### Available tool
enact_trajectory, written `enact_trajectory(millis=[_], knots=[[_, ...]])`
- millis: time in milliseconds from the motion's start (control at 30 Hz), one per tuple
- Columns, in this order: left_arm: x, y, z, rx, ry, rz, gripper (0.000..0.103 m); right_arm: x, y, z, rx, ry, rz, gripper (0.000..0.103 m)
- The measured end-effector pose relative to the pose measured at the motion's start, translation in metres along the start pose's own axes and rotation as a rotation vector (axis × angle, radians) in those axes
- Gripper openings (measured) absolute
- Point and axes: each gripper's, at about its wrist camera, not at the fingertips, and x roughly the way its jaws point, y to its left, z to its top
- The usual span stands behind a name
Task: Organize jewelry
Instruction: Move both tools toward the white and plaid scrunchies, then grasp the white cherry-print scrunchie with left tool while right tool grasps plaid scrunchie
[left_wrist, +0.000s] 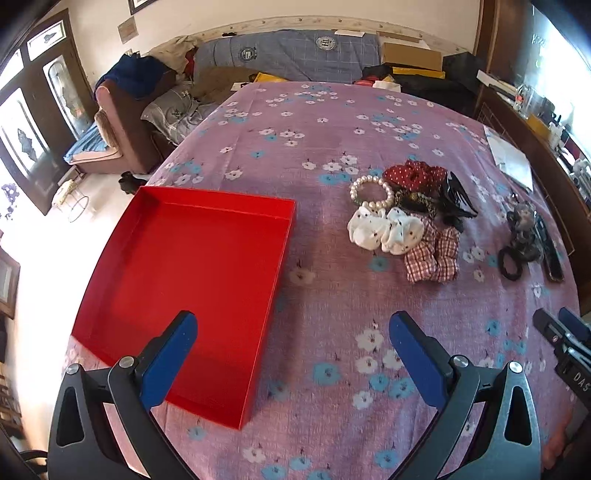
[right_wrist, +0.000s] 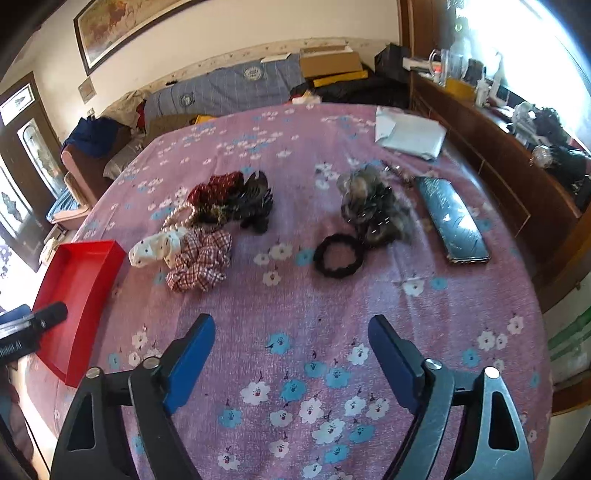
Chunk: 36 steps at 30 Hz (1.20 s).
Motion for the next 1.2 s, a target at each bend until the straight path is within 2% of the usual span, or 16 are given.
enact_trajectory(millis=[400,500,667,800,867,933,1033,1167,1200], knots=[[0.046,-0.027,0.05,0.101,-0.013,-0.138,0.1,0.047,0.012,0.021,0.027,0.081,0.191,0.071],[0.065,-0.039,0.059,0.143,0.0,-0.152,0.1,0.061,0.021,0.031,0.027,0.106,0.228,0.06],[0.093,-0.053,0.063,0.205,0.046,-0.161,0.099,0.08,0.032,0.046,0.04,0.123,0.244,0.058],[0.104,-0.057,0.063,0.23,0.067,-0.17,0.095,0.085,0.035,0.052,0.044,0.125,0.237,0.058],[0.108,-0.058,0.063,0.23,0.071,-0.176,0.092,0.087,0.034,0.053,0.049,0.128,0.233,0.058],[0.113,-0.059,0.065,0.231,0.085,-0.183,0.08,0.091,0.032,0.053,0.058,0.134,0.229,0.058],[0.12,-0.058,0.067,0.223,0.108,-0.204,0.068,0.095,0.03,0.055,0.078,0.139,0.234,0.059],[0.123,-0.057,0.068,0.212,0.112,-0.216,0.066,0.099,0.029,0.059,0.093,0.137,0.241,0.059],[0.124,-0.058,0.068,0.213,0.114,-0.215,0.062,0.1,0.03,0.06,0.095,0.138,0.247,0.059]])
